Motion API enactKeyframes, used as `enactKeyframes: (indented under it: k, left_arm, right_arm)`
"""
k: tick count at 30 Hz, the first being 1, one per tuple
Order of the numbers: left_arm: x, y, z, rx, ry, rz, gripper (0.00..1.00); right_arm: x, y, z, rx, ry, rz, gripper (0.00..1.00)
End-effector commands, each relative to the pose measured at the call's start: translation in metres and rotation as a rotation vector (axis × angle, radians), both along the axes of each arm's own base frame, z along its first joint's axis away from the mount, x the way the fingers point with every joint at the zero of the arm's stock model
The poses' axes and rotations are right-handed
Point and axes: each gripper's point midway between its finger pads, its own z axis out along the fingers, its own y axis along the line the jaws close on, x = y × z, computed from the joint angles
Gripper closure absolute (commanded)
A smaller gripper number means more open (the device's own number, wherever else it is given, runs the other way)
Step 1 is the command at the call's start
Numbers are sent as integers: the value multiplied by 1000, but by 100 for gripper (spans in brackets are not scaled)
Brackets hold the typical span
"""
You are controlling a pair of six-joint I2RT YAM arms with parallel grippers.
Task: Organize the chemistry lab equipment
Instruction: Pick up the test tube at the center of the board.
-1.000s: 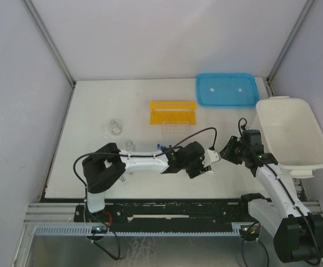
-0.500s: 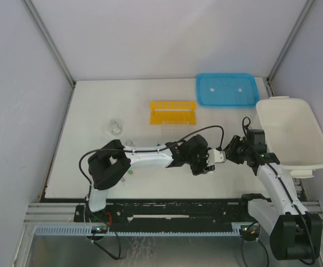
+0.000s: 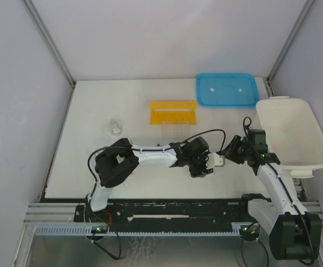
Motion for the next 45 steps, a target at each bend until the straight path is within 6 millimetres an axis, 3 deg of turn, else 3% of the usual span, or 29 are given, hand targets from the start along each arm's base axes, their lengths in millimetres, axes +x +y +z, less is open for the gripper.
enactKeyframes:
  k: [1, 7, 16, 22, 26, 32, 40, 45]
  left_arm:
    - [9, -16, 14, -63, -8, -8, 51]
    - [5, -14, 6, -59, 23, -6, 58]
    - [-3, -7, -4, -23, 77, 18, 81]
    - [-9, 2, 0, -22, 118, 65, 95]
    - [-10, 10, 18, -83, 109, 134, 100]
    - [-11, 30, 70, -258, 73, 256, 100]
    - [-14, 57, 129, -474, 20, 379, 100]
    - [-12, 78, 147, -543, -54, 460, 100]
  right_arm:
    - [12, 0, 14, -5, -71, 18, 69]
    - [10, -1, 12, -9, -60, 22, 69]
    - [9, 0, 11, -8, -56, 22, 69]
    - [9, 1, 10, 1, -56, 29, 69]
    - [9, 7, 13, 26, -76, 62, 70]
    - [7, 22, 34, 58, -177, 138, 71]
    - [-13, 80, 74, 182, -329, 407, 71]
    - [-28, 111, 87, 235, -356, 547, 71]
